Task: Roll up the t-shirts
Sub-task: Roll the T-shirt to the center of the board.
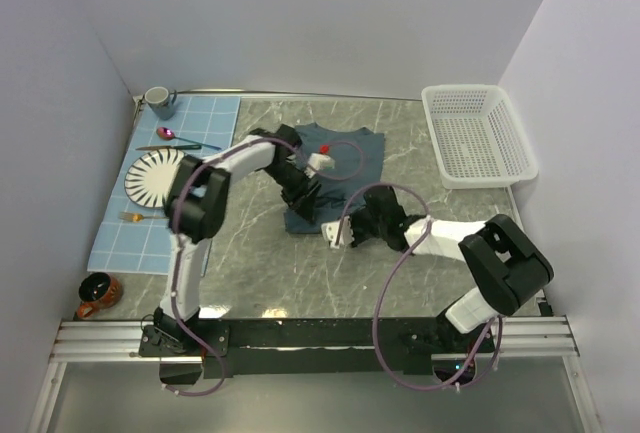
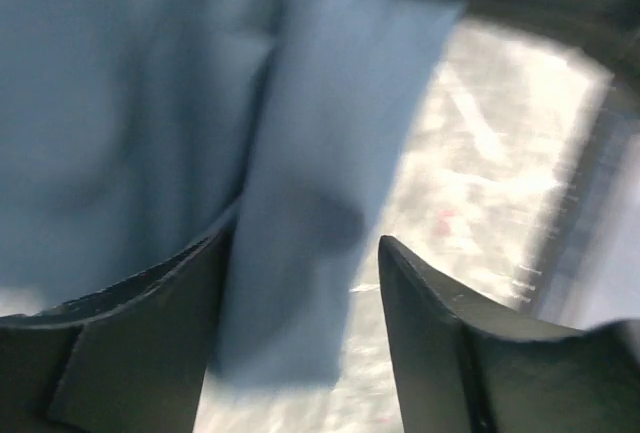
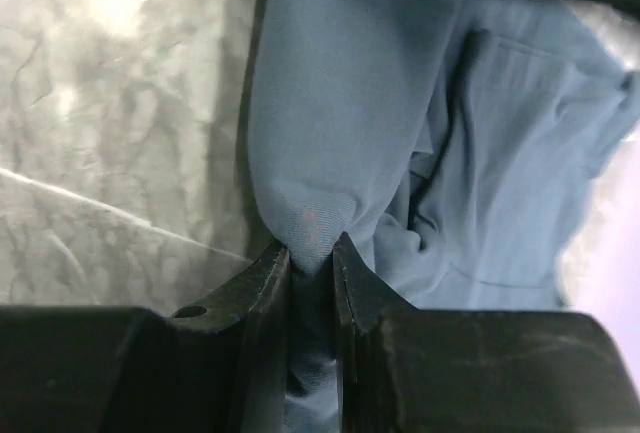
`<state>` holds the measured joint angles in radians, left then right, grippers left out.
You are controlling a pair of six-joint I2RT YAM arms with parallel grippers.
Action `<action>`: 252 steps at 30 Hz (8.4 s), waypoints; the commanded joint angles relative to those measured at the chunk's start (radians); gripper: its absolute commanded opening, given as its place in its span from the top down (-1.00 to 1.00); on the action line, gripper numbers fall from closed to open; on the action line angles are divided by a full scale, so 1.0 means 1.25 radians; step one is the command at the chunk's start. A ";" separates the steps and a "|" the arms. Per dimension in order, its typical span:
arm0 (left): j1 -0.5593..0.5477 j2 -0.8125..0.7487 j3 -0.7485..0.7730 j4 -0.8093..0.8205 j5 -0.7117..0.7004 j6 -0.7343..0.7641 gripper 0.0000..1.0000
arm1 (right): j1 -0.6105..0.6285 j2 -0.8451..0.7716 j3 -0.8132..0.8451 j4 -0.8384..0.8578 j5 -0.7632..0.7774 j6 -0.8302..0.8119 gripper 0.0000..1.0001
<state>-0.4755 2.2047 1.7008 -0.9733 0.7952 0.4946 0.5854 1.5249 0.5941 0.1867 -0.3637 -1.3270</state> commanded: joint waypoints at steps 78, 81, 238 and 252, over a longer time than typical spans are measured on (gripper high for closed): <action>0.044 0.027 -0.012 -0.096 0.057 0.127 0.92 | -0.257 0.594 0.838 -1.304 -0.504 0.098 0.74; 0.044 0.056 0.001 -0.113 0.045 0.139 0.94 | -0.258 0.613 0.850 -1.307 -0.499 0.128 0.76; -0.050 0.191 -0.052 -0.039 0.082 -0.134 0.58 | 0.105 -0.173 -0.356 0.247 0.060 -0.145 0.15; -0.013 -0.659 -0.672 0.700 -0.200 -0.257 -0.48 | 0.037 -0.196 -0.067 -0.292 -0.123 -0.053 0.97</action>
<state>-0.4648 1.5291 1.0130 -0.3950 0.6952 0.0937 0.6430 1.3018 0.4519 0.0586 -0.4446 -1.4059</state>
